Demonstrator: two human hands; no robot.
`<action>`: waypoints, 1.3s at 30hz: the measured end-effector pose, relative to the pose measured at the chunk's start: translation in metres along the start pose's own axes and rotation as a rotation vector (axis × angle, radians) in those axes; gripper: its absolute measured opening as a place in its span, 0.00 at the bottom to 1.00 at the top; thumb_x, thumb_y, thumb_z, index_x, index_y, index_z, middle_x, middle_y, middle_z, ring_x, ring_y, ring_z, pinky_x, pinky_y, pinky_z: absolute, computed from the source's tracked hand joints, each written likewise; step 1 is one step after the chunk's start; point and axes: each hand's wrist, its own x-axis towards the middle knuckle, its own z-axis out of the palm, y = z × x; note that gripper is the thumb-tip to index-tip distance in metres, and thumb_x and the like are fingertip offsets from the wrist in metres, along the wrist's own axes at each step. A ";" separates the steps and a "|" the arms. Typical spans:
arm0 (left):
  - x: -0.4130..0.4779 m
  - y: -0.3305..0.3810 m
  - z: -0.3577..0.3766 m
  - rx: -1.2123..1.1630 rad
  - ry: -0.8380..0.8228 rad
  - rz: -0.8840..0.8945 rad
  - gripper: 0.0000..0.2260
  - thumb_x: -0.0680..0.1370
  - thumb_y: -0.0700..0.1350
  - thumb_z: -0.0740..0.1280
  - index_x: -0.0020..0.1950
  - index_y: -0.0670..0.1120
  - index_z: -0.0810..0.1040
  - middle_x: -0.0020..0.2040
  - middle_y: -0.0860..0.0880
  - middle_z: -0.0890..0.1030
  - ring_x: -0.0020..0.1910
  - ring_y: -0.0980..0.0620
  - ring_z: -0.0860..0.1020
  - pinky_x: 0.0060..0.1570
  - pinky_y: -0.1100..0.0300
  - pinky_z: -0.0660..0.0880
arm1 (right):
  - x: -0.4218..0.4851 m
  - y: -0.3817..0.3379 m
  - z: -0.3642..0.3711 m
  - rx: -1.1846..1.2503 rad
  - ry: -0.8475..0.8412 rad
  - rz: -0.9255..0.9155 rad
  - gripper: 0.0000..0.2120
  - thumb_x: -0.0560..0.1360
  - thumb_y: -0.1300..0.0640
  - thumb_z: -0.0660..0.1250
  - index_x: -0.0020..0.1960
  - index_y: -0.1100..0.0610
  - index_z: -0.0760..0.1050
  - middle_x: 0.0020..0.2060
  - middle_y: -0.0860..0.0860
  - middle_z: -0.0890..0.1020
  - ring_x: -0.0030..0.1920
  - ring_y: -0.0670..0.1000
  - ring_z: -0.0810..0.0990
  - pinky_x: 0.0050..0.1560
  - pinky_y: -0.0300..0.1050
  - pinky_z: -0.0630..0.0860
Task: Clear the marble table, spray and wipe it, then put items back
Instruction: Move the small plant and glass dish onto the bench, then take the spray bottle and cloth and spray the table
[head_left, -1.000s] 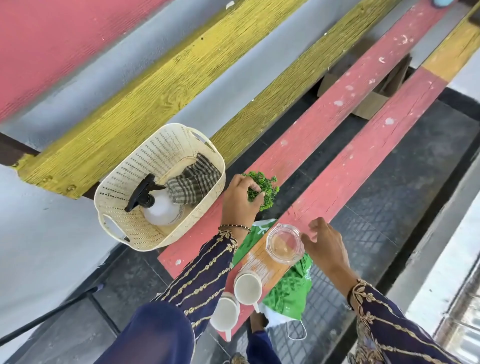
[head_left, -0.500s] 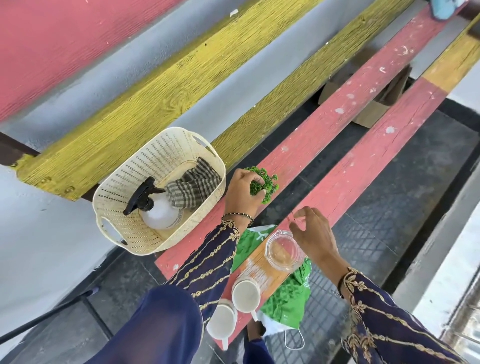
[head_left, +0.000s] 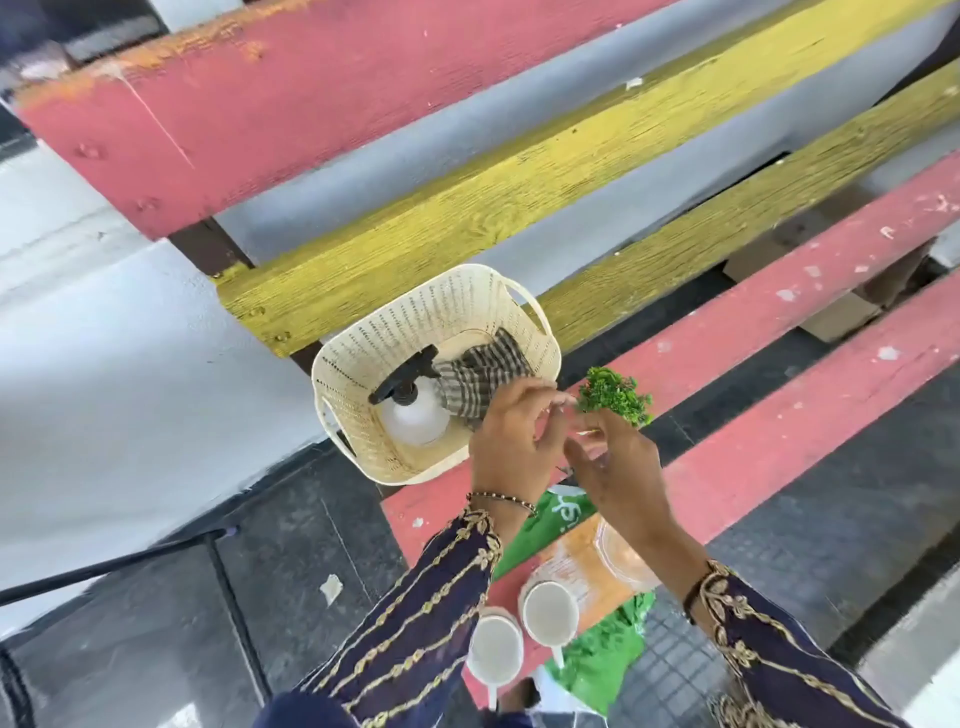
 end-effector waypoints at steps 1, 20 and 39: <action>-0.005 -0.004 -0.012 -0.015 0.056 -0.003 0.06 0.75 0.44 0.68 0.48 0.50 0.85 0.52 0.54 0.82 0.48 0.58 0.80 0.46 0.59 0.80 | 0.006 -0.014 0.005 0.018 -0.008 -0.050 0.09 0.77 0.62 0.71 0.57 0.61 0.80 0.49 0.54 0.86 0.48 0.54 0.85 0.49 0.54 0.82; -0.062 -0.103 -0.141 -0.197 0.399 -0.306 0.13 0.73 0.35 0.69 0.42 0.54 0.81 0.42 0.55 0.84 0.39 0.59 0.81 0.38 0.67 0.77 | 0.064 -0.116 0.156 0.268 0.020 -0.016 0.28 0.68 0.58 0.80 0.60 0.65 0.69 0.47 0.56 0.83 0.48 0.57 0.82 0.41 0.38 0.73; 0.009 -0.081 -0.103 -0.056 -0.022 -0.082 0.40 0.60 0.58 0.79 0.68 0.52 0.67 0.59 0.55 0.79 0.57 0.55 0.77 0.55 0.58 0.77 | 0.076 -0.173 0.033 0.804 -0.122 -0.289 0.13 0.83 0.54 0.64 0.58 0.64 0.79 0.53 0.54 0.87 0.43 0.56 0.88 0.41 0.41 0.80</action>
